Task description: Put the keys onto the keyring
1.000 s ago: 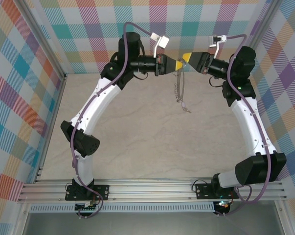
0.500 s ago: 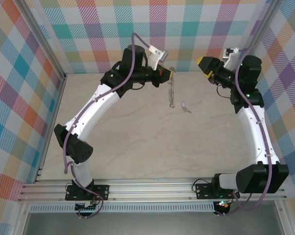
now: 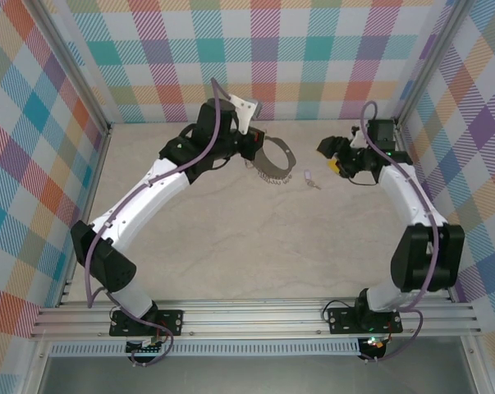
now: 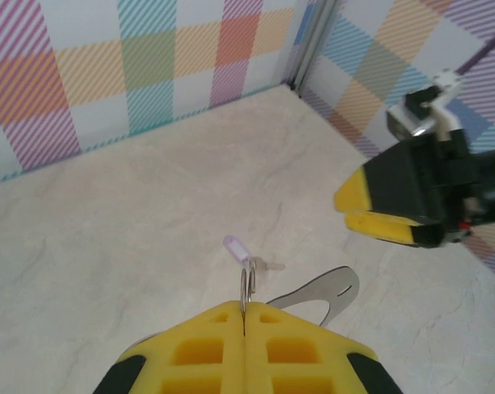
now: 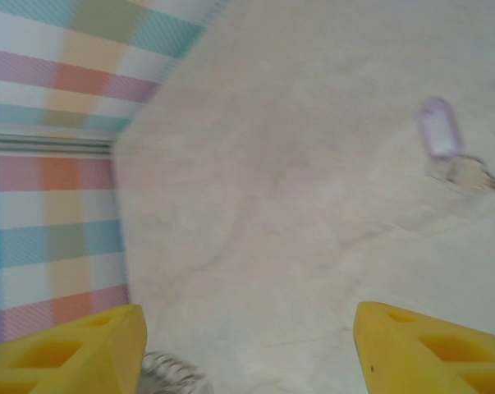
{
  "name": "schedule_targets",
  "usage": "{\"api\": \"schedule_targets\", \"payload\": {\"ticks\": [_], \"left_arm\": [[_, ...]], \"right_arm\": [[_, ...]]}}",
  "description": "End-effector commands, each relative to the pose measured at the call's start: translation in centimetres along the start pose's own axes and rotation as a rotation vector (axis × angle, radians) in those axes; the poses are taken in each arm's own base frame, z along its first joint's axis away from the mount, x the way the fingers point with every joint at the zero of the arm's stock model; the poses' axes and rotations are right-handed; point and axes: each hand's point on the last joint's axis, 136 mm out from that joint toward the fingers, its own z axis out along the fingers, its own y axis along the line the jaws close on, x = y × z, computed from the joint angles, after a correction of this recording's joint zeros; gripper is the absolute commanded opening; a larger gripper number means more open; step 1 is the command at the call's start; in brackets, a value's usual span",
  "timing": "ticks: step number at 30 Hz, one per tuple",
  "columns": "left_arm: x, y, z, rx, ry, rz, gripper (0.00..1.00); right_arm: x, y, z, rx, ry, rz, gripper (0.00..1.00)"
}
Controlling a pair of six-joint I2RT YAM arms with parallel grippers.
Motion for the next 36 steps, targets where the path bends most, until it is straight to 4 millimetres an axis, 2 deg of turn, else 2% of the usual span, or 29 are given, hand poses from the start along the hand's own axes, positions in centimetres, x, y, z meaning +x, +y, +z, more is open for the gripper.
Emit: {"api": "schedule_targets", "payload": {"ticks": [1,6,10,15,19,28,36], "left_arm": [[-1.8,-0.7,-2.1,0.012,-0.099,-0.03,0.0],[-0.6,-0.2,-2.5,-0.001,-0.11,-0.058,0.0],[-0.7,0.2,-2.9,-0.024,-0.121,-0.056,0.0],[-0.9,0.4,-3.1,-0.042,-0.111,-0.043,0.0],[-1.1,0.5,-3.2,-0.051,-0.114,-0.041,0.0],[-1.0,0.6,-2.9,-0.052,-0.1,-0.035,0.0],[-0.6,0.7,-2.6,-0.049,-0.088,-0.041,0.0]], "right_arm": [[1.0,-3.5,2.4,0.167,0.074,-0.021,0.65],[1.0,-6.5,6.4,0.306,0.176,-0.088,0.59],[0.8,-7.1,9.3,0.386,0.24,-0.209,0.56],[0.5,-7.9,11.8,0.49,0.287,-0.33,0.52],[0.3,-8.9,12.7,0.563,0.296,-0.391,0.46],[0.5,-10.0,13.8,0.641,0.329,-0.497,0.45],[0.4,-9.9,14.8,0.643,0.333,-0.516,0.41]]}}
